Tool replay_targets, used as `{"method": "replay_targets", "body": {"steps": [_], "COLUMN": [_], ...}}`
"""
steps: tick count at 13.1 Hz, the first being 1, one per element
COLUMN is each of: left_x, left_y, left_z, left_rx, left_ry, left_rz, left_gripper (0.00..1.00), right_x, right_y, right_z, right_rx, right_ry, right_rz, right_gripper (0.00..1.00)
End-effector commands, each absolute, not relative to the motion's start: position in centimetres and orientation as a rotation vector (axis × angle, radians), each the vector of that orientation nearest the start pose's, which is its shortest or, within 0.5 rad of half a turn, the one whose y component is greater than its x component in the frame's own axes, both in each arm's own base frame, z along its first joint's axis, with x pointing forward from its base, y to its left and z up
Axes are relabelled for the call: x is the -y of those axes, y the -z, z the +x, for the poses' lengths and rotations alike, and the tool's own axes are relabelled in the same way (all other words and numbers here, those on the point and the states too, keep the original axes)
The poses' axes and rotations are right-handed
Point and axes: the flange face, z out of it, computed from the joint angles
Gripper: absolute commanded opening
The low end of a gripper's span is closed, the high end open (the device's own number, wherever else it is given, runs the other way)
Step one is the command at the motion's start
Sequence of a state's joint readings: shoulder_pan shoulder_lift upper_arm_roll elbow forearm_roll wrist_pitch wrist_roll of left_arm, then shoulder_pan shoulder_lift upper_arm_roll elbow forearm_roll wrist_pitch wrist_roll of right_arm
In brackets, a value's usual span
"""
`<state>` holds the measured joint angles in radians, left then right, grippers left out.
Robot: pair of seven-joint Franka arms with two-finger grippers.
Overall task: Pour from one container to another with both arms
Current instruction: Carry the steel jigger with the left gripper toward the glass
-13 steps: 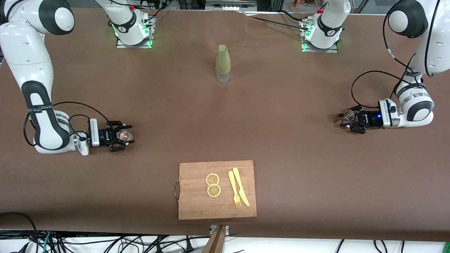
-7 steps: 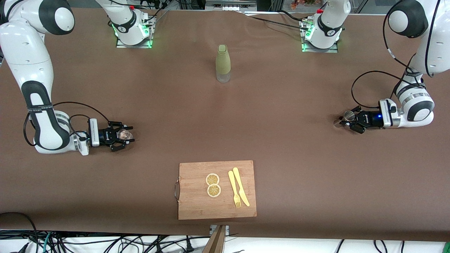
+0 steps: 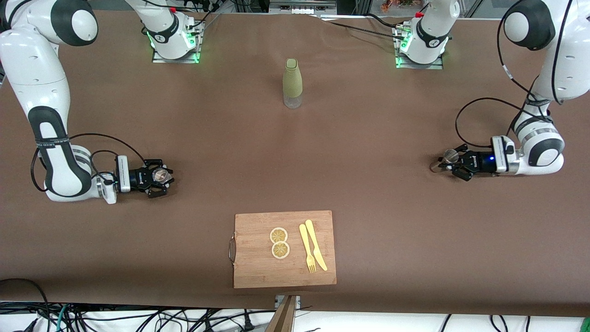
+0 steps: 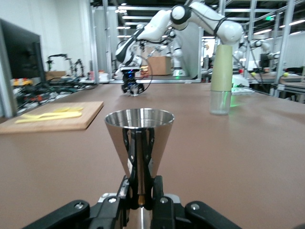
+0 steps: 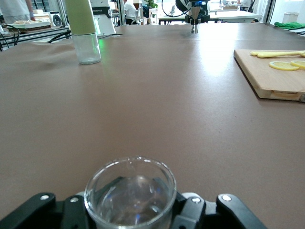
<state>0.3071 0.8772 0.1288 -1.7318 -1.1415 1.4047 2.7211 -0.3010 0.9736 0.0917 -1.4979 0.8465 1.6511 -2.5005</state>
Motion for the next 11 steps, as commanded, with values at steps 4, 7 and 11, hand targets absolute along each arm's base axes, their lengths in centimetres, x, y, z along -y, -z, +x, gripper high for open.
{"method": "replay_targets", "body": {"steps": [4,7,11], "left_x": [3.5,13.4,25.1], "left_y": [-11.9,-11.9,-11.4], "left_z": [59.2,60.0,58.6], "left_rx": [1.476,1.454,1.353], "left_ry": [-1.034,-1.021,-1.047], "left_rz": [1.107,1.153,1.25], "left_gripper": [0.0,0.0,0.0], "right_x": [6.2,5.7,2.2], "right_y": [-8.6,-10.6,-15.4], "right_z": [62.4,62.9,63.0], "right_rx": [1.623,1.593,1.583], "right_ry": [0.813,0.835,0.84], "right_rz": [-1.259,-1.269,-1.268], "right_gripper": [0.31,0.31,0.31]}}
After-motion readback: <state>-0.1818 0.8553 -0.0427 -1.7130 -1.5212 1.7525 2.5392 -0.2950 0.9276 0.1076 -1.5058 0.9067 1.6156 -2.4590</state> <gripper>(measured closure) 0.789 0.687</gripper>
